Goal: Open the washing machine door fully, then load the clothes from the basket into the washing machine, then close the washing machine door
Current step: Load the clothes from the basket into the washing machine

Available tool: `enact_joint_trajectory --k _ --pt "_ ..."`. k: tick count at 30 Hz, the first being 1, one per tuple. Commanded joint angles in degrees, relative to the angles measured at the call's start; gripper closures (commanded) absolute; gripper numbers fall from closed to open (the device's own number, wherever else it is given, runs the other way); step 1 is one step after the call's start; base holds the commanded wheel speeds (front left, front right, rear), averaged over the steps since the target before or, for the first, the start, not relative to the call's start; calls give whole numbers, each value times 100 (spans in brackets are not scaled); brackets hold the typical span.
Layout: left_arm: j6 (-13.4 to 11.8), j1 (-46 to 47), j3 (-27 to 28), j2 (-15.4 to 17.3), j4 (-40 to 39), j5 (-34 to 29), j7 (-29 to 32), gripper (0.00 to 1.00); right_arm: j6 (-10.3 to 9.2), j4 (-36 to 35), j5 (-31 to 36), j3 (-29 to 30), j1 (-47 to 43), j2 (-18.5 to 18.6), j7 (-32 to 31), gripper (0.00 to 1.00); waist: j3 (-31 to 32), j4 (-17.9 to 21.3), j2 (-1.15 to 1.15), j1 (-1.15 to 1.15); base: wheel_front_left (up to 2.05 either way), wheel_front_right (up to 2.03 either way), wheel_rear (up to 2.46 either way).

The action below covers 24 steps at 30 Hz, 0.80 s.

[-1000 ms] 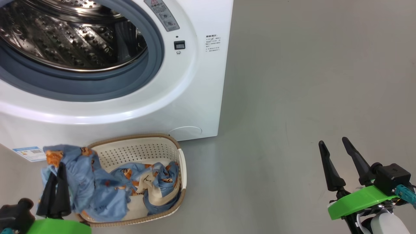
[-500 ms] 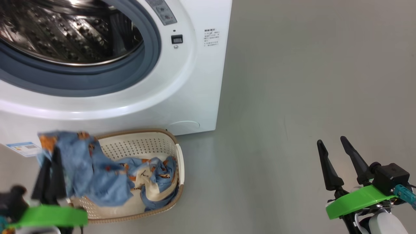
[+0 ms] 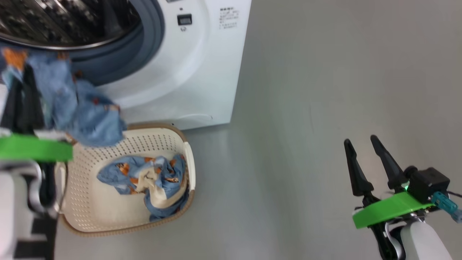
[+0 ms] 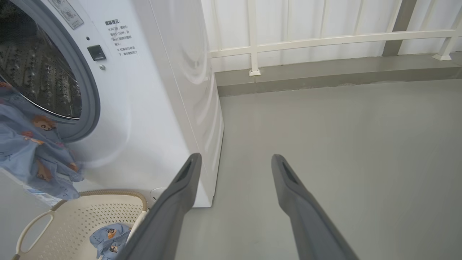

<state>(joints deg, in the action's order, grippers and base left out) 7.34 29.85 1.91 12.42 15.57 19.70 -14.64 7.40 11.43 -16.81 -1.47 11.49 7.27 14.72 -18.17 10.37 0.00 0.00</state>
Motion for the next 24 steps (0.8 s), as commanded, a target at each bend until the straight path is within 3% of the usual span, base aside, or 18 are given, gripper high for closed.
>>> enact_joint_trajectory --k 1,16,24 --pt "14 387 118 292 71 42 -36 100 9 -160 28 -164 151 -4 28 0 -259 113 0 0 0 0 0" --pt "14 2970 -461 747 3161 162 -36 100 9 -208 52 -497 762 -239 28 0 -1203 609 0 0 0 0 0" --pt "14 3941 -897 1029 4329 159 -36 100 9 -232 39 -706 1000 -278 28 0 -1535 914 0 0 0 0 0"
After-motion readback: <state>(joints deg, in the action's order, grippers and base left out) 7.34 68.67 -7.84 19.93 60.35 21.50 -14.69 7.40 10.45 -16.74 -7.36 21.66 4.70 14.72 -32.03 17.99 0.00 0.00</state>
